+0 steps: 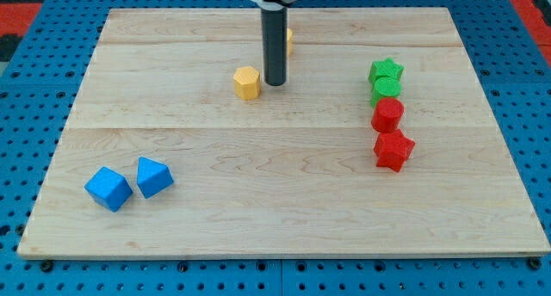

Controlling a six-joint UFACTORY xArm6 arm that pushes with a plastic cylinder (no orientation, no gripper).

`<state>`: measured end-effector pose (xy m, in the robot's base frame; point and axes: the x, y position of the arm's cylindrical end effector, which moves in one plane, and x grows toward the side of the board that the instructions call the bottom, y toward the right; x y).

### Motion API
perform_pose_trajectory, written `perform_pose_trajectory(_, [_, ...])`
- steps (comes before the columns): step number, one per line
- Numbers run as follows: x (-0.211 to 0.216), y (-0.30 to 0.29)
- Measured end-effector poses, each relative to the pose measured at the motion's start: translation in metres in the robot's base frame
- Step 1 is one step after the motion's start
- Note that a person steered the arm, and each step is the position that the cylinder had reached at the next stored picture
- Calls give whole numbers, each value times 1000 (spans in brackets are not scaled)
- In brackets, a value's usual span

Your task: Place the yellow heart above the yellow hexagon

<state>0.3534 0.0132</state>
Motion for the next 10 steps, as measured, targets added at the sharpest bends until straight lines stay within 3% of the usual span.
perform_pose_trajectory(1, [-45, 68])
perform_pose_trajectory(2, [-107, 88])
perform_pose_trajectory(4, [-73, -10])
perform_pose_trajectory(8, [-65, 5])
perform_pose_trajectory(9, [-102, 11])
perform_pose_trajectory(10, [-107, -5])
